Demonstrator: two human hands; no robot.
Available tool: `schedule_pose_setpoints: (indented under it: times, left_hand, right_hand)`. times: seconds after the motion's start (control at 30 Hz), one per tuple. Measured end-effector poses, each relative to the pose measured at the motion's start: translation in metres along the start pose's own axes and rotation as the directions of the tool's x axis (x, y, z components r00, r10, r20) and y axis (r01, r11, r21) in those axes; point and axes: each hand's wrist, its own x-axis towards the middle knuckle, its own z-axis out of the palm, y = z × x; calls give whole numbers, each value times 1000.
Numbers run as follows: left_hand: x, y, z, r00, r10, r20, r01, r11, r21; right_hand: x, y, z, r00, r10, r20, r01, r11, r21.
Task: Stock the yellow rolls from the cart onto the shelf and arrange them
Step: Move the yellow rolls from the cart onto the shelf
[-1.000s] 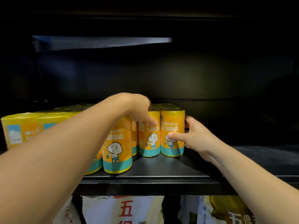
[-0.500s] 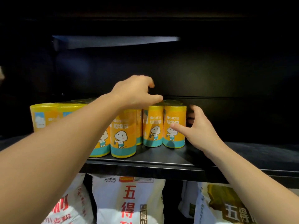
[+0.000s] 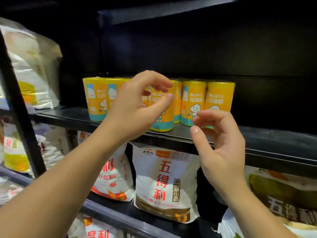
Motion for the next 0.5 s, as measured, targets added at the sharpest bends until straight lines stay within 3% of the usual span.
schedule_pose_setpoints:
  times: [0.1,0.3,0.5]
  left_hand:
    - [-34,-13,-17,997,-82,-1,82,996,-45]
    - [-108,-57,-63,967,-254,-21,254,967,-31]
    - [-182,-112,-127,895,-443,-50,442,897,-36]
  right_hand:
    - [-27,1,30,996,56,68,-66,985,158]
    - [-70,3,108,963,133,234,-193,947,257]
    - [-114,0,206,869,237,435,-382,880,283]
